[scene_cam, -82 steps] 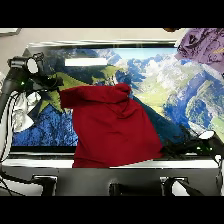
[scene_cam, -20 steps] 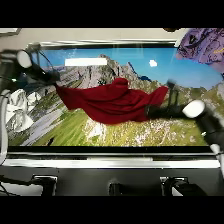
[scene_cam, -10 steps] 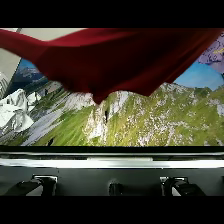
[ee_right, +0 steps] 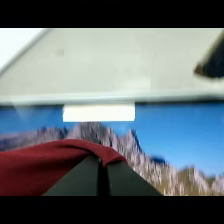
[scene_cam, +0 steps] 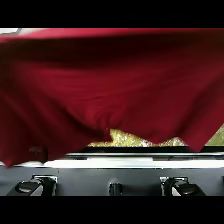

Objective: Fold the clothes and pants, and hang the long-sleeved shirts on hangers.

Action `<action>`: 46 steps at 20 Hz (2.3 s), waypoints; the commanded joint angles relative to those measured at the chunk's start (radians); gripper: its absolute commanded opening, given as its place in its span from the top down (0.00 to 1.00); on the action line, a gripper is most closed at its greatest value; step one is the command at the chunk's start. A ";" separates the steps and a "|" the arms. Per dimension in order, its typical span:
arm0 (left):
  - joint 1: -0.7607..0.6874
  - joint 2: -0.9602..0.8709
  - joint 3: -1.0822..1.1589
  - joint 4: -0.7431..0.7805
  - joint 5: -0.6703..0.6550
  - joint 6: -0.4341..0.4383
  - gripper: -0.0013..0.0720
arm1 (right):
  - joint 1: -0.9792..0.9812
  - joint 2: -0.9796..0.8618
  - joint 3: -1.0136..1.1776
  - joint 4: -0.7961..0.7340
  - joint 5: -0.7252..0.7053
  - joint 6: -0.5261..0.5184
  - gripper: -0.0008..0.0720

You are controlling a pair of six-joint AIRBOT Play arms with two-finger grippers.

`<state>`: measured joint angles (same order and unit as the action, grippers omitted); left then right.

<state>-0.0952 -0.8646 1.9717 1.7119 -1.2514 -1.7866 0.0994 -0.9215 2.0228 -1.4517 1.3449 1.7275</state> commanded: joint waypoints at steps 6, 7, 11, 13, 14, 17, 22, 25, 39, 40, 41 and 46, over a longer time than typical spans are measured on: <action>0.002 -0.587 -0.047 0.009 0.161 0.032 0.97 | 0.006 -0.583 -0.081 0.056 0.111 0.072 0.95; 0.002 -0.667 -0.047 0.008 0.244 0.032 0.97 | 0.006 -0.647 -0.091 0.051 0.081 0.072 0.95; 0.002 -0.914 -0.045 0.008 0.589 0.031 0.97 | 0.006 -0.873 -0.091 0.012 -0.116 0.096 0.95; 0.002 -0.983 -0.045 0.008 0.671 -0.009 0.97 | 0.006 -0.942 -0.091 0.007 -0.198 0.124 0.95; 0.002 -1.011 -0.045 0.008 0.677 -0.032 0.97 | 0.006 -0.968 -0.091 0.007 -0.224 0.140 0.95; 0.001 -1.067 -0.045 -0.047 0.586 -0.039 0.96 | 0.006 -1.028 -0.091 0.012 -0.231 0.155 0.95; 0.014 -1.073 -0.023 -0.090 0.306 -0.039 0.84 | 0.003 -1.038 -0.090 0.015 -0.145 0.154 0.80; 0.056 -1.048 0.072 -0.089 0.054 0.074 0.36 | -0.022 -0.974 -0.090 0.032 -0.068 0.080 0.41; 0.489 -0.548 -0.582 -0.468 -0.132 0.321 0.34 | -0.582 -0.483 -0.896 0.393 0.076 -0.387 0.30; 0.492 -0.548 -0.605 -0.467 -0.133 0.321 0.34 | -0.581 -0.482 -0.955 0.397 0.063 -0.407 0.30; 0.492 -0.549 -0.623 -0.468 -0.132 0.321 0.34 | -0.572 -0.483 -1.000 0.409 0.039 -0.423 0.30; 0.492 -0.556 -0.639 -0.468 -0.127 0.321 0.34 | -0.504 -0.506 -1.134 0.425 -0.058 -0.472 0.30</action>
<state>0.3901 -1.4261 1.3575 1.2488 -1.3838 -1.4681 -0.4294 -1.4216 0.9749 -1.0424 1.3441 1.2919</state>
